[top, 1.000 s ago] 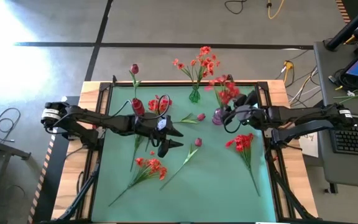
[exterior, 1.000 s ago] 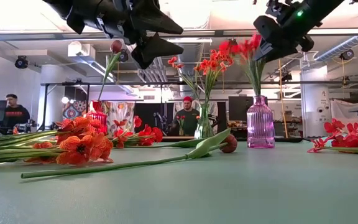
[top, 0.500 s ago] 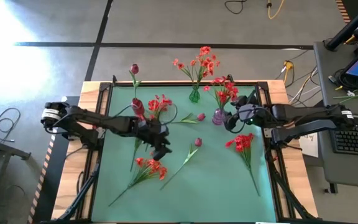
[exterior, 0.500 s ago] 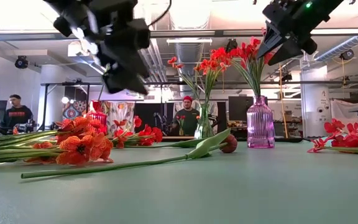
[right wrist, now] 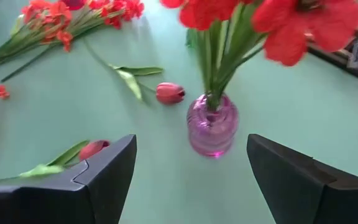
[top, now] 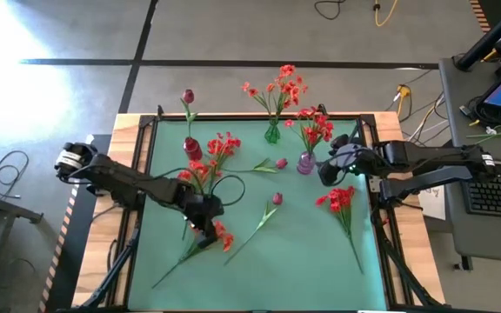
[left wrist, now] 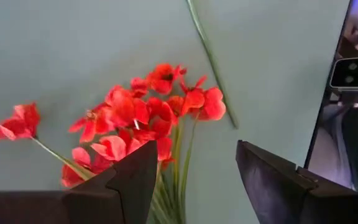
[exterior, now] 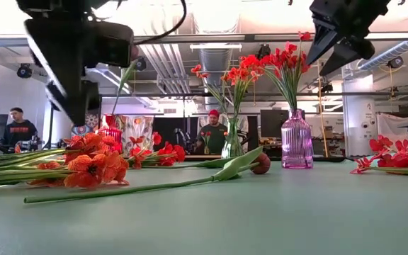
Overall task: Sort flowers into vase by color
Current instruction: Put the bottom dark red flower into the red flower vase
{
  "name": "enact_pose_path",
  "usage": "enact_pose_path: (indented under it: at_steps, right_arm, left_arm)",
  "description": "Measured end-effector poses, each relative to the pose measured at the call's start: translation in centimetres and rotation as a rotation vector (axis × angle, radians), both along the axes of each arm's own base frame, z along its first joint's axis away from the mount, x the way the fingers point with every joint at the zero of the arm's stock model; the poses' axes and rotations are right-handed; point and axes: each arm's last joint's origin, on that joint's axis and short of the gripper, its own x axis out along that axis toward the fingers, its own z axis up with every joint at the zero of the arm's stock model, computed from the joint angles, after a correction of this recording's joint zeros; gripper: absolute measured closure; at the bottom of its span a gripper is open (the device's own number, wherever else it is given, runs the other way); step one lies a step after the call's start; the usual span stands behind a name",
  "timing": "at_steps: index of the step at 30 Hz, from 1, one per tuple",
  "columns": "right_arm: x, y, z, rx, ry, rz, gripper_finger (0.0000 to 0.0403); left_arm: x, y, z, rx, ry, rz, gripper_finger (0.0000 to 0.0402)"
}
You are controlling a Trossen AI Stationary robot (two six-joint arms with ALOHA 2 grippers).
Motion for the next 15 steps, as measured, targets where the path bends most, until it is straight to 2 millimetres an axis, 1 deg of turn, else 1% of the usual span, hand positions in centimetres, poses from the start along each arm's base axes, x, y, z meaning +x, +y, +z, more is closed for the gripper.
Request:
enact_pose_path:
  at_steps: [2, 4, 6, 10, 13, 15]
  right_arm:
    - [0.1, 0.1, 0.1, 0.021, -0.008, 0.019, 0.0109]
    - [0.1, 0.3, 0.0, 0.044, -0.012, 0.03, 0.011]
    - [0.1, 0.4, 0.0, 0.05, -0.012, 0.041, 0.011]
    - [0.1, 0.4, 0.0, 0.049, -0.01, 0.049, 0.0107]
    - [0.1, 0.5, 0.0, 0.054, -0.008, 0.061, 0.0105]
    - [0.1, 0.5, 0.0, 0.058, -0.008, 0.064, 0.0107]
  left_arm:
    - [0.3, -0.3, 0.0, 0.012, -0.029, 0.014, 0.0192]
    - [1.0, -0.5, 0.2, 0.026, -0.111, 0.028, 0.0192]
    - [2.0, -0.6, 0.4, 0.071, -0.227, 0.038, 0.0192]
    - [4.2, -0.7, 0.7, 0.236, -0.481, 0.063, 0.0192]
    - [5.5, -0.9, 0.3, 0.313, -0.594, 0.069, 0.0192]
    - [6.2, -1.0, -0.4, 0.336, -0.617, 0.069, 0.0192]
